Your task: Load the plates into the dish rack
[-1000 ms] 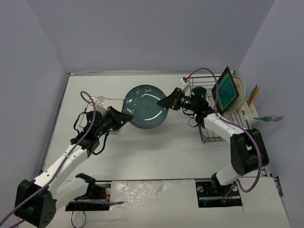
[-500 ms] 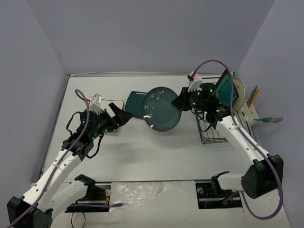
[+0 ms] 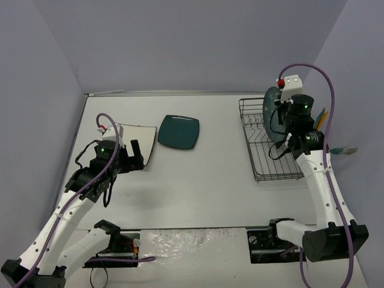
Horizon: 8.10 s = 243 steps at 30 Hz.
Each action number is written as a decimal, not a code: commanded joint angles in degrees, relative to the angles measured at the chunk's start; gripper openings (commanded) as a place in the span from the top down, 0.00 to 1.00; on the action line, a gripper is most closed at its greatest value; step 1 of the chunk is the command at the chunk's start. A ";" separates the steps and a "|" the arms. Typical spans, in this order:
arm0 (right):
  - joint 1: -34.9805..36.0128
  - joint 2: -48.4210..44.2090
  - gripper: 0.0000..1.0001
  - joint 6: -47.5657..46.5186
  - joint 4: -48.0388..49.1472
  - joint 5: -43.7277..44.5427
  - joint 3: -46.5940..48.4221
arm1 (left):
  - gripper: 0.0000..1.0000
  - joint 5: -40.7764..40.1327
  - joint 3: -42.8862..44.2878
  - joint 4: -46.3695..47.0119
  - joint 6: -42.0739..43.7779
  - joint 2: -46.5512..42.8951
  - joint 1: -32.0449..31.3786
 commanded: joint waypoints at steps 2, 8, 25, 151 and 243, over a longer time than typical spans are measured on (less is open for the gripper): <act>-2.17 4.86 1.00 -7.64 14.86 6.32 6.46 | 0.03 -2.51 -2.08 0.82 6.92 -0.08 0.41; -4.68 10.10 1.00 -9.45 18.42 6.61 7.45 | 0.03 -0.66 -4.66 3.43 7.53 -0.05 0.44; -8.90 17.37 1.00 -5.30 24.94 1.89 0.81 | 0.03 0.04 -4.88 4.18 8.06 0.75 0.70; 22.92 27.52 1.00 64.21 41.51 -10.10 -14.73 | 0.03 11.42 0.97 -3.93 1.93 -0.17 10.37; -8.13 10.07 0.91 7.55 38.10 -2.79 -20.89 | 0.03 4.35 -5.76 -0.25 7.21 -2.30 12.04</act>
